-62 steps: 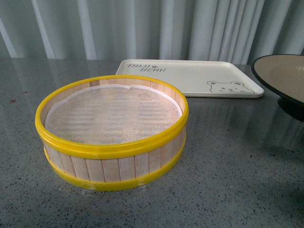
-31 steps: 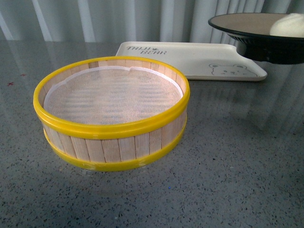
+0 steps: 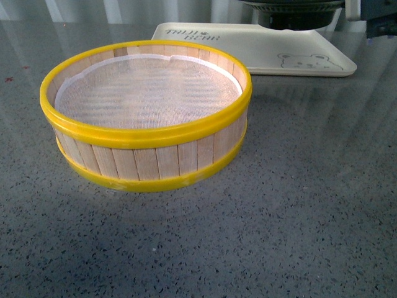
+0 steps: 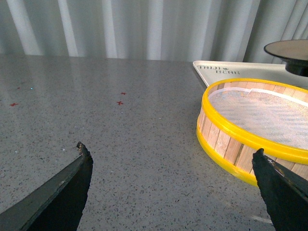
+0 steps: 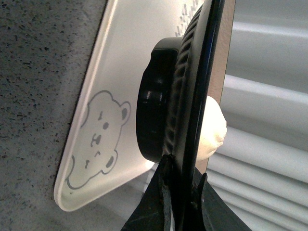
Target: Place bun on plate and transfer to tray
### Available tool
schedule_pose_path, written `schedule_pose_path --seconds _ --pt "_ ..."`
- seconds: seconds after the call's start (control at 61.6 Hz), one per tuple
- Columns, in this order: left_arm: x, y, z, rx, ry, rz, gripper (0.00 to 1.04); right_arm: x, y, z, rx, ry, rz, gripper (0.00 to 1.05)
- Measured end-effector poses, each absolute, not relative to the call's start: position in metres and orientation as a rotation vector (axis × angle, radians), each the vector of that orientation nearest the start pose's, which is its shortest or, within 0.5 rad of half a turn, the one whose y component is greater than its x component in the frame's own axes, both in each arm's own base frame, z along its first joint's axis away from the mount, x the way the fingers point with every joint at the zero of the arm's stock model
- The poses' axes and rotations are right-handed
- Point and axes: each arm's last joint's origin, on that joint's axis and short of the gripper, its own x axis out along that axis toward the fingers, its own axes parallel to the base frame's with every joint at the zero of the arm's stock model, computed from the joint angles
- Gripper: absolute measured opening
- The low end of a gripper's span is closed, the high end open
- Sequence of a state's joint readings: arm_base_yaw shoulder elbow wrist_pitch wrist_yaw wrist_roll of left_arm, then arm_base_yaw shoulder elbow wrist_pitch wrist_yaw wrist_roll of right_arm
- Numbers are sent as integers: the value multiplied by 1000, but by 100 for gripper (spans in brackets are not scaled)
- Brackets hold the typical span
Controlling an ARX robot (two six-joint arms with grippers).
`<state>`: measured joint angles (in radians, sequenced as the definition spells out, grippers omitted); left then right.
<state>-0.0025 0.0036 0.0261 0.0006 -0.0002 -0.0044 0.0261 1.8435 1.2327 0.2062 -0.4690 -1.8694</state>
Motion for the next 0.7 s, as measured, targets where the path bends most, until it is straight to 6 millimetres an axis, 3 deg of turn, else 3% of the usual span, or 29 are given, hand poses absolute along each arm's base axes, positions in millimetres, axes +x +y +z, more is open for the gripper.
schedule_pose_path --seconds 0.341,0.698 --pt "96 0 172 -4 -23 -2 98 453 32 207 -1750 -137 766 2" --pt "96 0 172 -4 -23 -2 98 465 31 203 -1740 -111 765 2"
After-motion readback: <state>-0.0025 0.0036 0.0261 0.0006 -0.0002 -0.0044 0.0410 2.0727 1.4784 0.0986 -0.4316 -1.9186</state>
